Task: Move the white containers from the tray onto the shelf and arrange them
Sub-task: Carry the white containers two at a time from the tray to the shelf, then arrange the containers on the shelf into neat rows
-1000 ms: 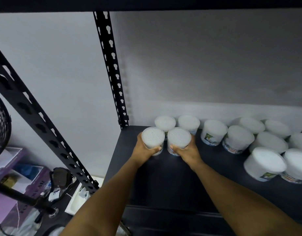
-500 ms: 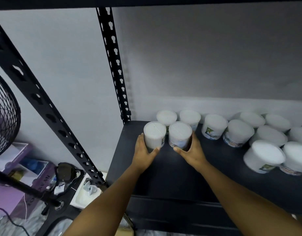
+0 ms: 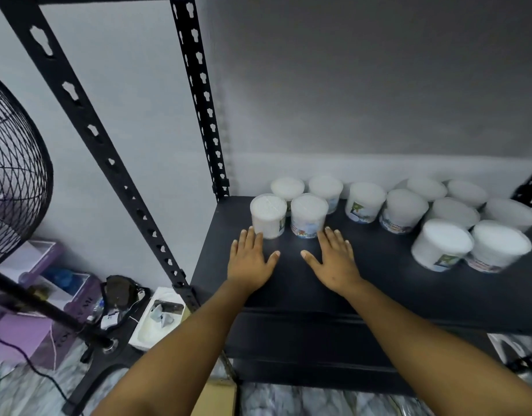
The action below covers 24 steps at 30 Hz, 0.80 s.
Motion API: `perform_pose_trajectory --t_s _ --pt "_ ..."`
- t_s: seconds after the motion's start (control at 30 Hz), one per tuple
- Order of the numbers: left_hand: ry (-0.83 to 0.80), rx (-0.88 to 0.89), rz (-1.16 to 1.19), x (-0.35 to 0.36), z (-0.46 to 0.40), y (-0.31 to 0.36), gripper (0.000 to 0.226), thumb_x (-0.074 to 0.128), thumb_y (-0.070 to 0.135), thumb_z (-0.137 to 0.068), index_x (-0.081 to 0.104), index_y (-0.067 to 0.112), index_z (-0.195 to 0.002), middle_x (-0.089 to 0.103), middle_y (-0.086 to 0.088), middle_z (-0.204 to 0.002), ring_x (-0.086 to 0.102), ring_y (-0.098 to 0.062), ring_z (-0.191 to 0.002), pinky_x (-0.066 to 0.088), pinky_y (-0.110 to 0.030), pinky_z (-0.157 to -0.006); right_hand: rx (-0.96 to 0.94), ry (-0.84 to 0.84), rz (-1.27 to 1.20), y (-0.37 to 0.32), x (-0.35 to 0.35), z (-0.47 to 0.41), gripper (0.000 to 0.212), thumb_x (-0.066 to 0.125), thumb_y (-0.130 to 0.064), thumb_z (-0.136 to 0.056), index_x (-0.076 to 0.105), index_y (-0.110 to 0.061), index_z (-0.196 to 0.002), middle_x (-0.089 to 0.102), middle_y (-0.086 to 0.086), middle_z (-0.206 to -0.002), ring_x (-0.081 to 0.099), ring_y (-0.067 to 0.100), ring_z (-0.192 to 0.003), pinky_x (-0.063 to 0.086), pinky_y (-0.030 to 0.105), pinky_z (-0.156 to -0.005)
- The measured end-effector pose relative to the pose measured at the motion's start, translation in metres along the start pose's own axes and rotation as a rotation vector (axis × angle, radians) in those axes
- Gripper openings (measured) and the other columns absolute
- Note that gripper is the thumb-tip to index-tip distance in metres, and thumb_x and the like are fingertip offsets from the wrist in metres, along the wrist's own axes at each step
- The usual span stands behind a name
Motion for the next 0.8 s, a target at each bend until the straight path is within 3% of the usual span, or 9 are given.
perform_pose_trajectory --t_s 0.4,0.8 --pt "-0.047 -0.024 -0.093 -0.007 0.023 0.045 0.077 0.022 0.062 -0.094 0.008 0.015 -0.152 0.001 -0.006 -0.161 -0.006 -0.020 -0.148 -0.004 -0.040 -0.119 -0.034 -0.042 0.031 0.033 -0.036 0.031 0.083 0.024 -0.070 -0.089 0.008 -0.018 -0.152 0.002 0.004 -0.161 -0.006 0.021 -0.147 -0.003 0.042 -0.118" --pt "0.013 0.038 -0.079 0.005 0.058 0.166 0.077 0.028 0.061 -0.095 0.014 0.010 -0.151 0.010 -0.009 -0.160 0.002 -0.023 -0.148 0.003 -0.041 -0.118 -0.059 -0.020 0.047 0.127 -0.087 0.077 0.085 0.022 -0.072 -0.088 0.010 -0.018 -0.152 0.005 0.005 -0.160 -0.003 0.022 -0.147 -0.001 0.043 -0.117"
Point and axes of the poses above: each hand's wrist, its own z-axis away from the middle knuckle, its own x-axis out of the palm, y = z × x, the point moved 4 cm from there along -z, towards the middle knuckle
